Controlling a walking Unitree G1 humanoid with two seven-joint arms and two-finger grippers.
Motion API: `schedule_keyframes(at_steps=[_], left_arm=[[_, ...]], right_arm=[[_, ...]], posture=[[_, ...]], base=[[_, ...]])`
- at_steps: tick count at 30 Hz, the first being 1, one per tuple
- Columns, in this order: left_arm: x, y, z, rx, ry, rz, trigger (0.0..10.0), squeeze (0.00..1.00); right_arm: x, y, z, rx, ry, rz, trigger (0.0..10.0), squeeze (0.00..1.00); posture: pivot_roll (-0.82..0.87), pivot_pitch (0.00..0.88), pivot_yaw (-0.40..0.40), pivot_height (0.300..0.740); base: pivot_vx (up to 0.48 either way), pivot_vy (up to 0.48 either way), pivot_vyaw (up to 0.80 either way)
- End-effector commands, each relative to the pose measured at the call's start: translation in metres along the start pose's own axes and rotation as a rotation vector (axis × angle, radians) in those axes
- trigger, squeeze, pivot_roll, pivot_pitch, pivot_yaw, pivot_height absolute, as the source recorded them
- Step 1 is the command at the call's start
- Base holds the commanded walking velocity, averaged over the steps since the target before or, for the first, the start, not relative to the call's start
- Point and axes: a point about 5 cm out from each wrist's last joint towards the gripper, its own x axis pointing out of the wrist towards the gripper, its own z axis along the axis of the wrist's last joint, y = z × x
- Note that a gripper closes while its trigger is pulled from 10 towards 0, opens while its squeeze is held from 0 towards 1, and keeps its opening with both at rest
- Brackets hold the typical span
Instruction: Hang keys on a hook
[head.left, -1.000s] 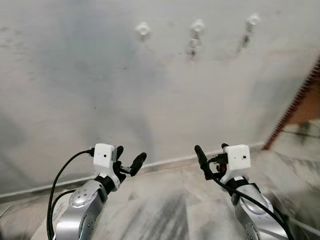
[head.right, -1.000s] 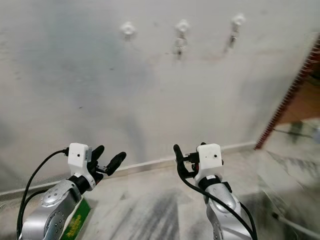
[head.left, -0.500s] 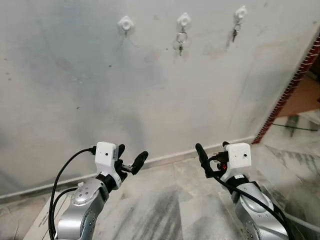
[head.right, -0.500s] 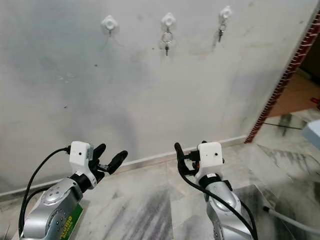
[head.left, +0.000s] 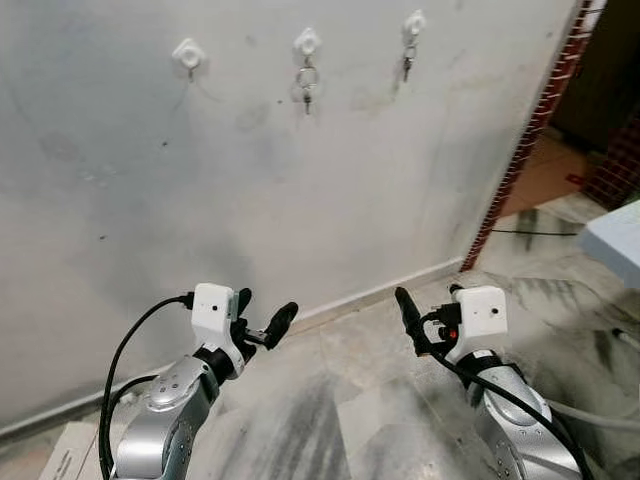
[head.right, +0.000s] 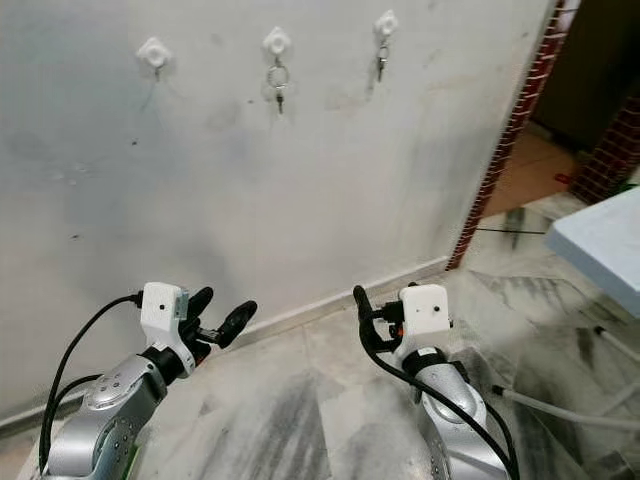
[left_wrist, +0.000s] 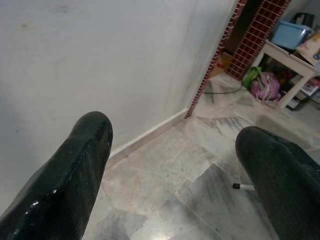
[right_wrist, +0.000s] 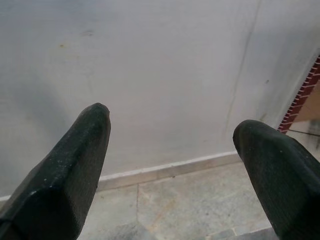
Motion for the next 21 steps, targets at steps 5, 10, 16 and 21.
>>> schedule_keyframes(at_steps=[5, 10, 16, 21], left_arm=[[0.0004, -0.0002, 0.0005, 0.003, 0.002, -0.002, 10.0, 0.00], [0.0006, -0.0006, 0.0004, 0.002, 0.003, -0.006, 10.0, 0.00], [0.0009, -0.0011, 0.0005, -0.004, 0.003, -0.012, 10.0, 0.00], [0.0008, -0.0009, 0.0006, -0.007, 0.003, -0.014, 10.0, 0.00]], right_arm=[[0.0000, 0.0000, -0.0001, 0.001, 0.008, 0.006, 10.0, 0.00], [0.0002, -0.0003, -0.0004, 0.004, 0.011, 0.005, 10.0, 0.00], [0.0003, -0.0002, -0.0003, 0.003, 0.010, 0.006, 10.0, 0.00], [0.0005, 0.0002, -0.0004, 0.003, 0.011, 0.009, 10.0, 0.00]], posture=[[-0.08, 0.000, 0.040, 0.740], [-0.08, 0.000, 0.040, 0.740], [-0.08, 0.000, 0.041, 0.740], [-0.08, 0.000, 0.041, 0.740]], base=[[0.000, 0.000, 0.00], [0.000, 0.000, -0.64], [0.000, 0.000, 0.00], [0.000, 0.000, -0.48]])
